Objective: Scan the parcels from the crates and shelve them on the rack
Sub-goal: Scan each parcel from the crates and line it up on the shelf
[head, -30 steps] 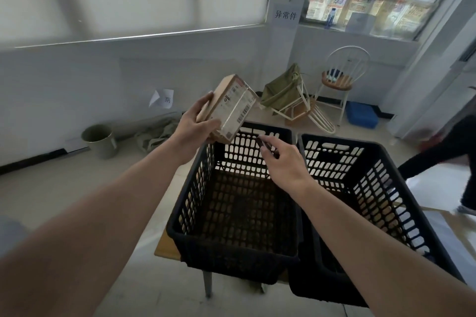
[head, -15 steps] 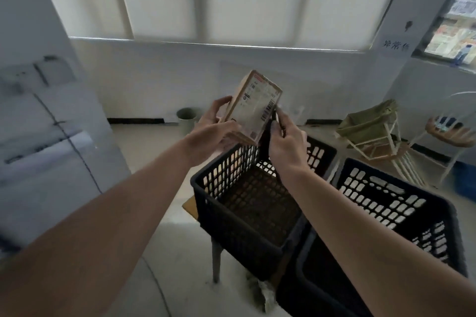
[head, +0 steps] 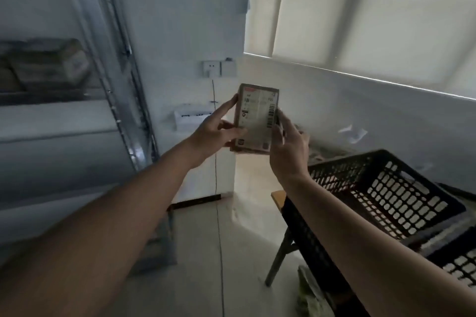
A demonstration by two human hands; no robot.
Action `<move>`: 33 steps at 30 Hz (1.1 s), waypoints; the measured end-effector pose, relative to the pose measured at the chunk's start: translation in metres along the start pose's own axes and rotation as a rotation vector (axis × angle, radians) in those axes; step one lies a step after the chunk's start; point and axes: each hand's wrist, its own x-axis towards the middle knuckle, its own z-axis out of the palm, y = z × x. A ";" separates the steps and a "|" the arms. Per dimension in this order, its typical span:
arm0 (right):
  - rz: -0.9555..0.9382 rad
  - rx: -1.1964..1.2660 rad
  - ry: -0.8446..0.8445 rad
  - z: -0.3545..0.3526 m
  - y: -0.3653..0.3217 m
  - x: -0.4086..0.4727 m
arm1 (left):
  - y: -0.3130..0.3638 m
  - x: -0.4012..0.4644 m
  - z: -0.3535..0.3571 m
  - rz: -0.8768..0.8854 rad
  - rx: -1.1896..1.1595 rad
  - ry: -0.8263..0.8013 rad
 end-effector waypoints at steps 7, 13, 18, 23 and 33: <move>-0.086 0.037 -0.152 0.133 -0.080 -0.070 | -0.020 -0.109 -0.142 -0.099 0.047 0.193; -0.133 0.083 -0.313 0.240 -0.153 -0.141 | -0.034 -0.212 -0.256 -0.103 0.148 0.267; -0.150 0.143 -0.428 0.326 -0.199 -0.190 | -0.051 -0.282 -0.340 -0.175 0.239 0.321; -0.174 0.144 -0.550 0.414 -0.233 -0.225 | -0.068 -0.337 -0.413 -0.220 0.313 0.446; -0.253 0.160 -0.800 0.607 -0.304 -0.260 | -0.124 -0.396 -0.575 -0.380 0.604 0.804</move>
